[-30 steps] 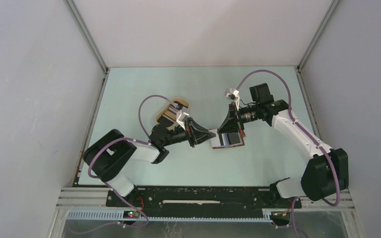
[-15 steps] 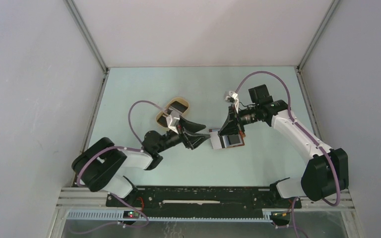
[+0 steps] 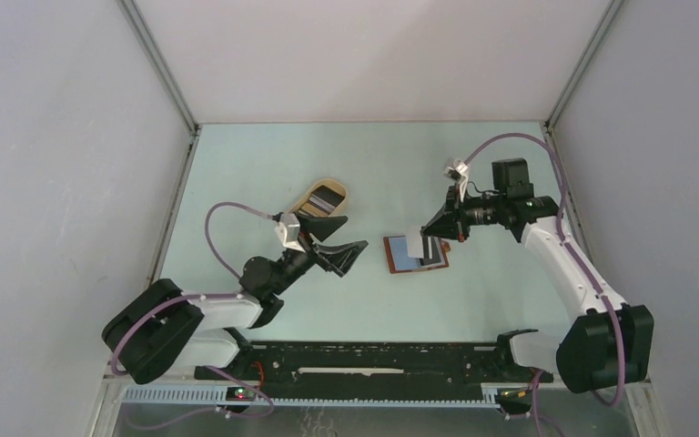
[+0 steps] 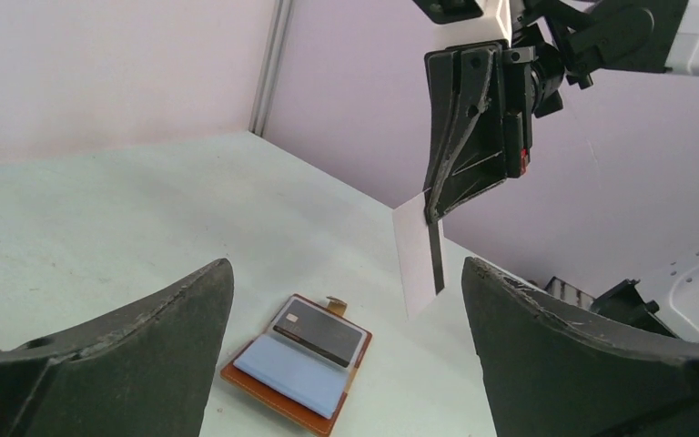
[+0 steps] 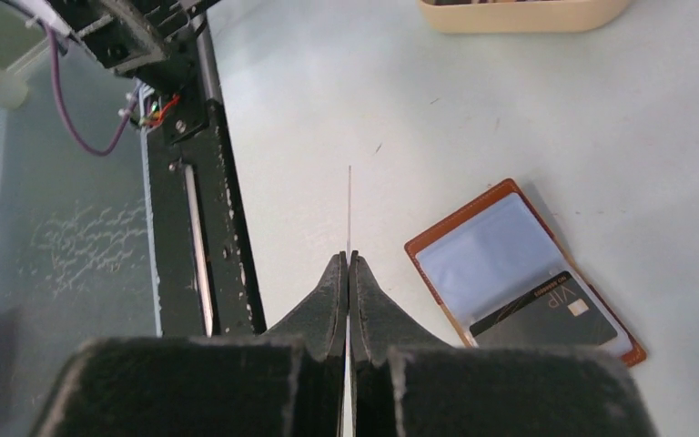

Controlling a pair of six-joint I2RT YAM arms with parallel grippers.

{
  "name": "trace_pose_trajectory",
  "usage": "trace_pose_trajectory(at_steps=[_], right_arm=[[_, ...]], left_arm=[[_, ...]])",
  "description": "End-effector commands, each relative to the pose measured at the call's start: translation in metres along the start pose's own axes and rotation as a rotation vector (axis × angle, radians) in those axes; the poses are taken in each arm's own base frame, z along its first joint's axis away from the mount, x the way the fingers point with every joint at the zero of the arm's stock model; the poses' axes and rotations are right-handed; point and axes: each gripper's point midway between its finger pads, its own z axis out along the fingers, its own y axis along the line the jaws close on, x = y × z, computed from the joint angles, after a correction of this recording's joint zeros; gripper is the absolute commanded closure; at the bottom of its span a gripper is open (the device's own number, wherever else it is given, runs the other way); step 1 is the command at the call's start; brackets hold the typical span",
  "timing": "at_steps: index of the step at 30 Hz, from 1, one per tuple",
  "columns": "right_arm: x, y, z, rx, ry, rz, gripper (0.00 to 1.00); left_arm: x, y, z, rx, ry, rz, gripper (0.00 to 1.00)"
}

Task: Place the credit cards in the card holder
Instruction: Insert the credit card into the card holder.

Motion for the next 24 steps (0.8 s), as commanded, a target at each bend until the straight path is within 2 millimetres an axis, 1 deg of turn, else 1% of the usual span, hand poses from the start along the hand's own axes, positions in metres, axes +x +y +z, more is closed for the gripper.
trace_pose_trajectory(at_steps=[1,2,4,5,9,12,13,17,20,23,24], right_arm=[[-0.011,-0.011,-0.014,0.085,-0.09,0.017,1.0],[-0.008,-0.015,-0.016,0.102,-0.104,0.046,1.0],[-0.001,-0.024,-0.02,0.124,-0.129,0.108,1.0],[0.003,-0.028,-0.02,0.131,-0.136,0.144,1.0],[0.021,-0.048,-0.011,0.137,-0.12,0.285,1.0],[0.033,-0.062,-0.005,0.15,-0.098,0.366,1.0],[0.036,-0.066,-0.004,0.155,-0.095,0.384,1.0],[0.043,-0.083,0.0,0.168,-0.091,0.445,1.0],[0.051,-0.096,0.004,0.173,-0.066,0.496,1.0],[0.062,-0.107,0.008,0.177,-0.027,0.552,1.0],[0.067,-0.111,0.009,0.179,-0.013,0.567,1.0]], left_arm=[[-0.006,-0.007,0.01,0.036,-0.017,-0.097,0.0],[-0.002,-0.01,0.013,0.048,-0.001,-0.133,0.02],[0.008,-0.014,0.018,0.075,0.038,-0.192,0.12],[0.018,-0.014,0.021,0.077,0.067,-0.227,0.16],[0.048,-0.016,0.03,0.052,0.132,-0.313,0.27],[0.072,-0.01,0.038,0.001,0.169,-0.365,0.45],[0.083,-0.006,0.039,-0.028,0.186,-0.39,0.52],[0.123,0.007,0.046,-0.113,0.253,-0.467,0.66],[0.148,0.02,0.048,-0.186,0.313,-0.497,0.72],[0.165,0.029,0.045,-0.257,0.379,-0.46,0.75],[0.168,0.031,0.044,-0.277,0.391,-0.445,0.76]])
